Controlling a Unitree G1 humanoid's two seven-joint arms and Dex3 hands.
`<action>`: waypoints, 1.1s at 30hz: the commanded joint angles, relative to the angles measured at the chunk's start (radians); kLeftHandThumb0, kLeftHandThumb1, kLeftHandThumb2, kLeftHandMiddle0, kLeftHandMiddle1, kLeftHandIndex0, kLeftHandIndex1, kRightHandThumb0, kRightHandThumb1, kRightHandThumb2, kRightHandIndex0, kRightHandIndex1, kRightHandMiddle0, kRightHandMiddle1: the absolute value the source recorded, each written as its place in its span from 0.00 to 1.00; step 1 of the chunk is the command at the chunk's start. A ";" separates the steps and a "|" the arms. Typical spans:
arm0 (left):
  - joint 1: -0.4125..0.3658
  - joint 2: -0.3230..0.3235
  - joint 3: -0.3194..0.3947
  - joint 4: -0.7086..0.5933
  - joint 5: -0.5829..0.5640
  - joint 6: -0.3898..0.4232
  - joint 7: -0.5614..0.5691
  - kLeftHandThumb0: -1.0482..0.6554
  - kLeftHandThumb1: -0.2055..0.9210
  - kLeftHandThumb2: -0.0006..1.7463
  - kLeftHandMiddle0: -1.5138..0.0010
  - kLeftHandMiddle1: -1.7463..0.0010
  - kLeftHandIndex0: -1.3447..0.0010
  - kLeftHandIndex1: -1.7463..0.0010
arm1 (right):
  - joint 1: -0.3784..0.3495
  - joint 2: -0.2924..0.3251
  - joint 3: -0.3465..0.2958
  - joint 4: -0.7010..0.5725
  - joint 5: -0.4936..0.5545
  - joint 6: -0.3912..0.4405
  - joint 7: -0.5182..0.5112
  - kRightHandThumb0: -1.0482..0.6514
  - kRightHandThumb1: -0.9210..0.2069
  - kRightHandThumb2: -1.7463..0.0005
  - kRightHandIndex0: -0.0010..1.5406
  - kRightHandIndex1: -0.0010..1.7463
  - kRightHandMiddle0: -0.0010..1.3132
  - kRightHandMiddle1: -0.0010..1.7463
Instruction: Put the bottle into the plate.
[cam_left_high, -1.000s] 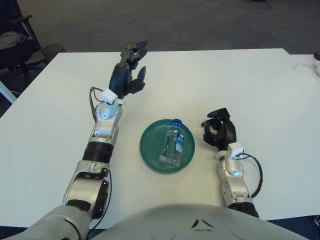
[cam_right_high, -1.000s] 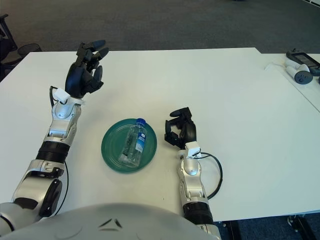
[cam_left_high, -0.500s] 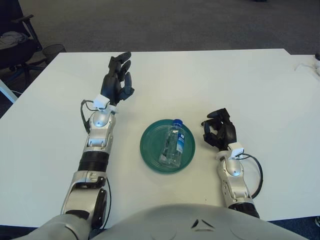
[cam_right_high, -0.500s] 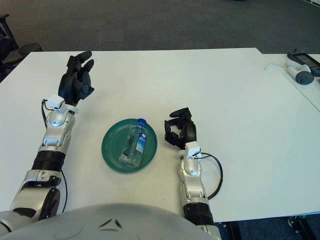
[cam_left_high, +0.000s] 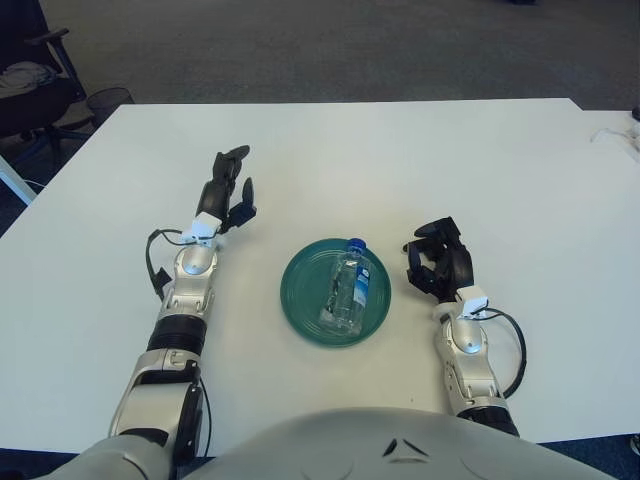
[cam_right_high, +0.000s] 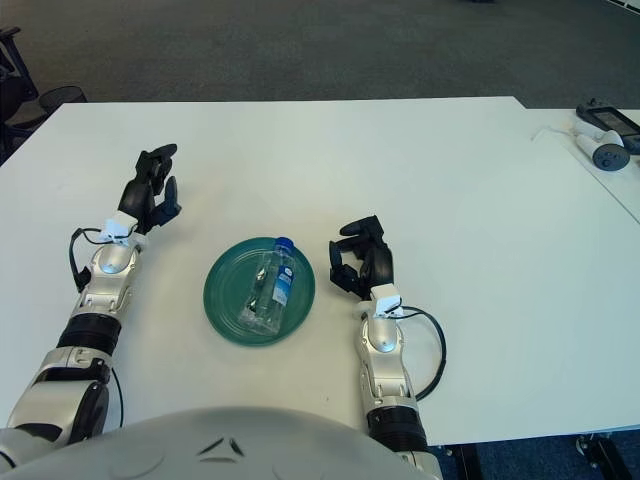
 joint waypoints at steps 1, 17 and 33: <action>0.045 0.008 -0.021 -0.002 0.028 0.003 0.004 0.13 1.00 0.54 0.94 0.95 1.00 0.67 | 0.100 0.008 0.004 0.105 -0.001 0.059 -0.003 0.61 0.25 0.51 0.30 0.85 0.22 1.00; 0.070 -0.104 -0.056 0.222 -0.005 -0.059 0.036 0.10 1.00 0.57 0.96 0.98 1.00 0.82 | 0.106 -0.001 0.024 0.092 -0.006 0.057 0.024 0.61 0.23 0.54 0.28 0.83 0.24 1.00; 0.139 -0.173 -0.069 0.192 -0.071 -0.081 -0.010 0.11 1.00 0.60 0.91 0.97 1.00 0.74 | 0.111 -0.005 0.024 0.075 -0.008 0.067 0.018 0.61 0.23 0.54 0.27 0.83 0.24 1.00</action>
